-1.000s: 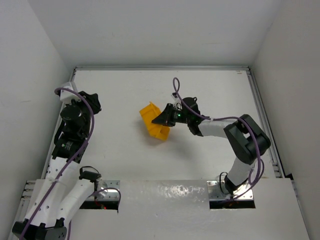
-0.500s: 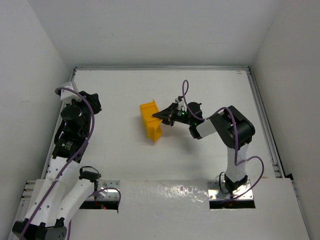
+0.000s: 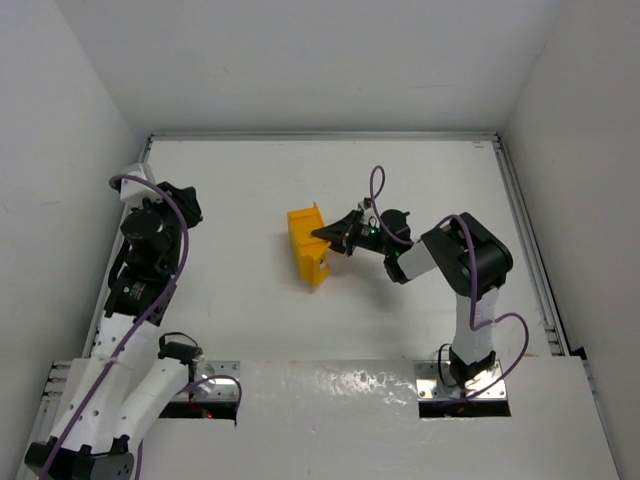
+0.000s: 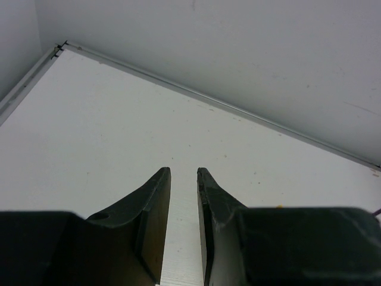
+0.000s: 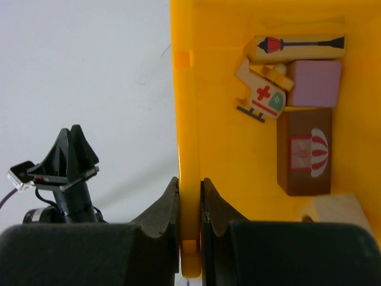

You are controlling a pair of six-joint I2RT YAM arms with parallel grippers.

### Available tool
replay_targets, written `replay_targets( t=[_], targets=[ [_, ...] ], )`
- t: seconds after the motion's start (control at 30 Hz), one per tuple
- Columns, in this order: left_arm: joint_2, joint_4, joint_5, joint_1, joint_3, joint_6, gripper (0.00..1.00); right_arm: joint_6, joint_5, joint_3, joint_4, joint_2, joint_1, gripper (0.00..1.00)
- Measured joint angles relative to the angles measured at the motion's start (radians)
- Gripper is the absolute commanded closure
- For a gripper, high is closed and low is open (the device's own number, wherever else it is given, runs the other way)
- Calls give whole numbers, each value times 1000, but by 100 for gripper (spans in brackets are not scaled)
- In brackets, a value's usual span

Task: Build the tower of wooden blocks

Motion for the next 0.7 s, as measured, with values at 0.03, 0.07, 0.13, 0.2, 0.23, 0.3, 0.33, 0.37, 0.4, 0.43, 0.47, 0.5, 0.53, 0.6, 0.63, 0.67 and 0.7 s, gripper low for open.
replay_targets(
  t=[0.03,0.07,0.13,0.2,0.23,0.3,0.33,0.37,0.4,0.43,0.47,0.5,0.53,0.6,0.63,0.67,0.7],
  targets=[
    [1,0,0,0,0,0,78,-12,-3,-29,2,-22,-1,100],
    [4,0,1,1,0,0,78,-16,-10,-31,2,-26,-2,100],
    [10,4,9,1,0,0,78,-1,-15,27,2,14,-2,100],
    [15,5,12,1,0,0,78,-11,11,28,5,21,10,100],
    [16,5,11,1,0,0,78,-21,26,-8,6,0,17,100],
    [16,5,12,1,0,-3,78,-37,48,-76,20,-47,35,100],
    [16,6,13,1,0,-3,78,-36,48,-74,20,-50,40,100],
    [16,7,16,1,0,-3,78,-22,46,-44,17,-29,45,100],
    [18,7,19,1,0,-4,78,-8,52,3,17,5,48,100],
    [19,7,20,1,0,-6,78,-3,67,33,17,30,48,100],
    [20,7,19,1,0,-6,78,-5,85,30,19,34,53,100],
    [20,6,19,1,0,-6,78,-11,96,3,34,25,54,100],
    [21,6,19,1,0,-7,78,-16,112,-36,53,5,55,100],
    [23,7,23,2,0,-7,78,-18,122,-71,60,-25,53,100],
    [24,7,26,2,0,-7,78,-6,123,-59,57,-18,52,100],
    [25,7,27,2,0,-7,78,-1,127,-35,51,-3,53,100],
    [27,7,27,2,0,-7,78,0,136,-29,49,1,58,100]
  ],
)
